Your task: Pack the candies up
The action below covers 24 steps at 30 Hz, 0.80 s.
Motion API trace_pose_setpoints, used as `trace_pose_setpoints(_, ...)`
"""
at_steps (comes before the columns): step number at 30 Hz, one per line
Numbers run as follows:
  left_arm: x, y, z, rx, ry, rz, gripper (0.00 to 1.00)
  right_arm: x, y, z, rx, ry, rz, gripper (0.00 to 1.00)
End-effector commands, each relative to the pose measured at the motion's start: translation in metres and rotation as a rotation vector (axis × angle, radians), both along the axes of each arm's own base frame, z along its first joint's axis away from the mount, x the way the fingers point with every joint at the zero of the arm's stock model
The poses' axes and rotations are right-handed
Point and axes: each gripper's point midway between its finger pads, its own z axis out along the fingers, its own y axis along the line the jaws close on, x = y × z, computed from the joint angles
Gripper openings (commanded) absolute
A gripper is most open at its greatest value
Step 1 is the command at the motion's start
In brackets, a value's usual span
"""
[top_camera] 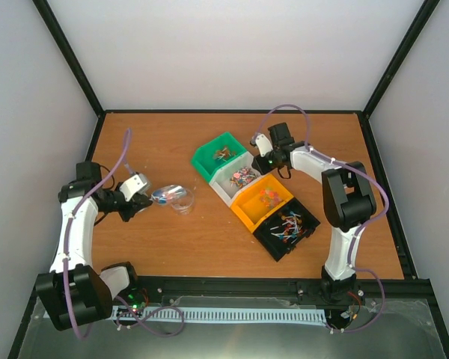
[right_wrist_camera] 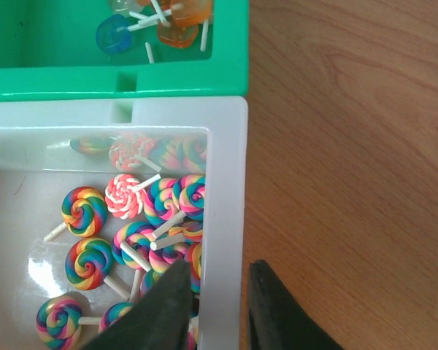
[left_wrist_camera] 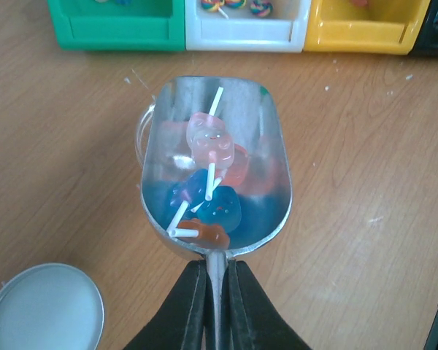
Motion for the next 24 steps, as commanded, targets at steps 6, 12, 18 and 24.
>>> trace_pose_setpoints(6, 0.001, 0.014, -0.003, 0.115, -0.014, -0.041, 0.01, -0.002, 0.007, 0.007, 0.012, 0.013, 0.010, 0.43)
trace_pose_setpoints(12, 0.004, 0.015, -0.007, 0.194, -0.006, -0.060, 0.01, -0.004, 0.009, 0.024, 0.033, -0.010, 0.027, 0.61)
trace_pose_setpoints(18, 0.010, 0.017, -0.015, 0.266, 0.016, -0.050, 0.01, -0.006, 0.008, 0.047, 0.064, -0.043, 0.041, 0.70)
trace_pose_setpoints(24, 0.015, 0.022, -0.014, 0.311, 0.033, -0.029, 0.01, -0.011, -0.001, 0.067, 0.096, -0.054, 0.040, 0.80)
